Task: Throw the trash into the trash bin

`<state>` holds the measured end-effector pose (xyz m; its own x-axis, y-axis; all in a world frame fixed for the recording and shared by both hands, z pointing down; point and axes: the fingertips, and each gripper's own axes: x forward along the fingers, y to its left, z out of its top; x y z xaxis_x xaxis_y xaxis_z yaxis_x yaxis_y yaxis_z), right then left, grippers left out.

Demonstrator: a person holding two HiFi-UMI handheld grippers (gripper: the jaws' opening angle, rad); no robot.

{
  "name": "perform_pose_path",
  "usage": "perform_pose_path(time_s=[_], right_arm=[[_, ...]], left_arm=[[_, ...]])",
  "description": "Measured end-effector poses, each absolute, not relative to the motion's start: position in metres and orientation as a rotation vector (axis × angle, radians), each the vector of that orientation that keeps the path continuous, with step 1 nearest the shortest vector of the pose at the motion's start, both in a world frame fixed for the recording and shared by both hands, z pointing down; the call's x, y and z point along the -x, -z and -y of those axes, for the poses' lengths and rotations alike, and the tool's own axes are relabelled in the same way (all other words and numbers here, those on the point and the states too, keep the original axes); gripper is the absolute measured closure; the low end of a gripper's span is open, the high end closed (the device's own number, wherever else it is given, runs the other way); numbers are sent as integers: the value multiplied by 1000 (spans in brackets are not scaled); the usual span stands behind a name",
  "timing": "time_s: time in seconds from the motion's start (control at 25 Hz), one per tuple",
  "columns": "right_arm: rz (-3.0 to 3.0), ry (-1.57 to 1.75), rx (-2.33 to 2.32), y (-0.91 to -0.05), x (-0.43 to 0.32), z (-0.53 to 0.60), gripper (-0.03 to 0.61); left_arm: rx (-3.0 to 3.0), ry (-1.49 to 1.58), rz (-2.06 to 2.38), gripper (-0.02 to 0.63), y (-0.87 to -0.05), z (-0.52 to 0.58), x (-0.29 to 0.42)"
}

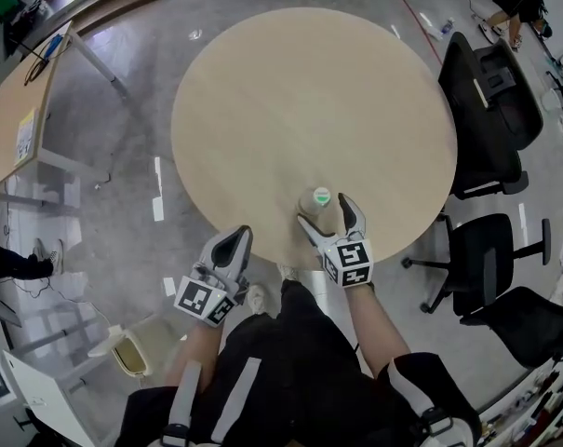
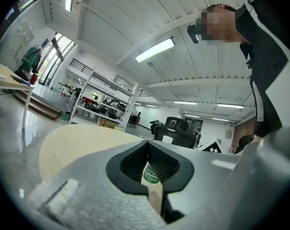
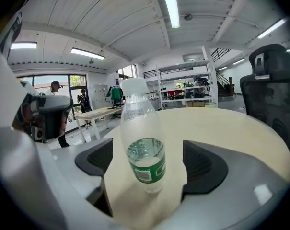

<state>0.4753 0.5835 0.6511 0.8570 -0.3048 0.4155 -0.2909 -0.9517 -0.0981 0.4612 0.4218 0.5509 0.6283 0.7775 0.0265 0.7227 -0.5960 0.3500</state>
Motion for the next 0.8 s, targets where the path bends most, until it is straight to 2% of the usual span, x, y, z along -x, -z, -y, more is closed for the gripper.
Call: perform_pose_path(time_s=[0.4,0.44,0.52,0.8], right_arm=[[-633,733,2992,-677,-501,-570,138],[-650,734,2994,-678,-503,-567,157],[-677,723,3009,-677,-506,-564,238],[-710,609,3039,-646,-511,-570,250]], left_arm=[[-2593,-299,-1075,609,-564,-417,-477],[-2598,-301,-1060,609,-566,-416,-478],[-2600,-301,-1041,609,-569,-415,-480],[-2594,-274,-1021,609,-562,-417,-487]])
